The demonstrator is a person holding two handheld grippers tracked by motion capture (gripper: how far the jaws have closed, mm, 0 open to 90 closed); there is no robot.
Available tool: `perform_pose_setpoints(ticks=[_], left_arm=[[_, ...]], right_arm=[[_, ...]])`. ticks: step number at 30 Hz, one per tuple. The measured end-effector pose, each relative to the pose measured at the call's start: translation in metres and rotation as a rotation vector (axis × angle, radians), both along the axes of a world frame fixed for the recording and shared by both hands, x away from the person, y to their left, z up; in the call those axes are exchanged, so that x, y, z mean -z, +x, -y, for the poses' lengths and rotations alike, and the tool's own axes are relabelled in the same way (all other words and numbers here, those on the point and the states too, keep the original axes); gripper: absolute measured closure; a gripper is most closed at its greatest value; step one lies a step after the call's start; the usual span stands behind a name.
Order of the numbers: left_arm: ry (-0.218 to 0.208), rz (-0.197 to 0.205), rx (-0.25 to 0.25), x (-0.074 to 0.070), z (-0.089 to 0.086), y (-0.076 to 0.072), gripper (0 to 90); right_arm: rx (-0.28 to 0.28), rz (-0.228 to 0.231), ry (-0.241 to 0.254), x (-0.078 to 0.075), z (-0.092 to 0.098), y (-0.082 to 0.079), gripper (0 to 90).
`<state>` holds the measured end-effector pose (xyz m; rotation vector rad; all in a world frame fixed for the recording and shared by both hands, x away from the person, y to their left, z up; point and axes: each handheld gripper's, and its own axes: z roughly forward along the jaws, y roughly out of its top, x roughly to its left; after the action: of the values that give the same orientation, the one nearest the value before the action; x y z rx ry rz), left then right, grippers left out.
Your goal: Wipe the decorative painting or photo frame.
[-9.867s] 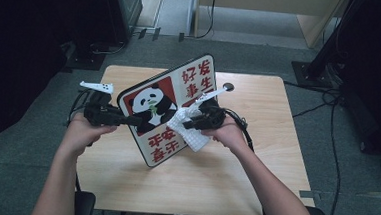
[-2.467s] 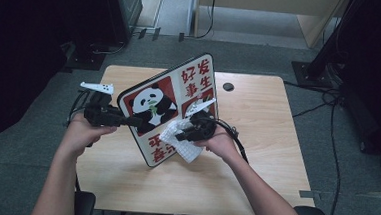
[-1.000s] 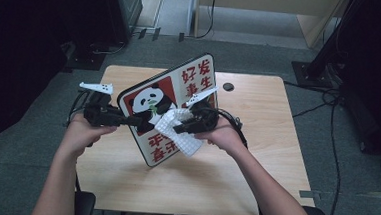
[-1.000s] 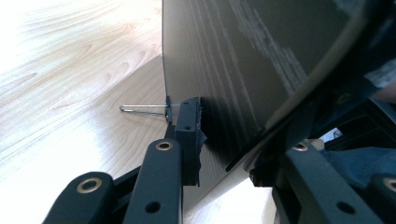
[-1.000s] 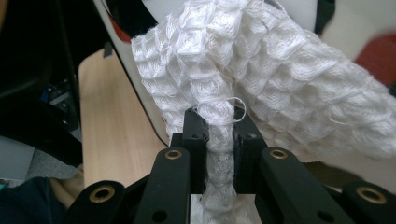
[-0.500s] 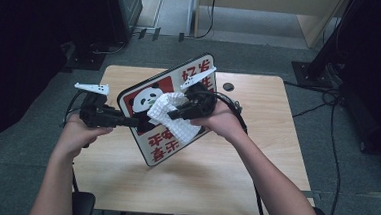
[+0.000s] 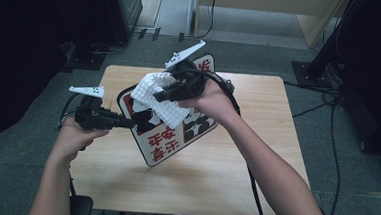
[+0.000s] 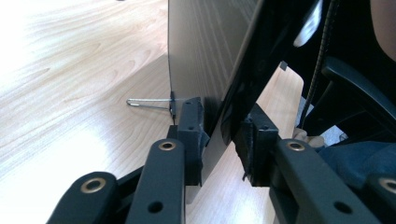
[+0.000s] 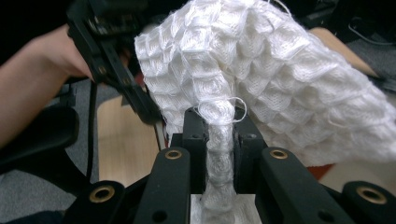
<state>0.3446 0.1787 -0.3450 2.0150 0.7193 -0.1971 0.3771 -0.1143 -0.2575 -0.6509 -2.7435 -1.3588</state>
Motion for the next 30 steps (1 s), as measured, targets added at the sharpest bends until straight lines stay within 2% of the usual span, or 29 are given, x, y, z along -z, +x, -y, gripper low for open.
perform_pose_setpoints(ticks=[4,8,14,30], left_arm=[[0.003,0.012,0.0,0.0,0.0,0.0,74.8],[-0.001,0.012,0.004,0.0,-0.001,0.0,75.0],[-0.003,0.009,0.005,0.0,-0.001,0.0,75.1],[-0.003,-0.002,0.013,0.0,-0.001,0.0,75.0]], right_arm=[[-0.002,0.019,0.014,-0.015,-0.01,-0.001,79.8],[0.002,0.028,0.007,-0.02,-0.02,-0.001,79.8],[0.0,0.011,-0.025,-0.012,-0.03,0.002,79.7],[0.003,-0.023,-0.029,0.007,-0.026,0.004,79.5]])
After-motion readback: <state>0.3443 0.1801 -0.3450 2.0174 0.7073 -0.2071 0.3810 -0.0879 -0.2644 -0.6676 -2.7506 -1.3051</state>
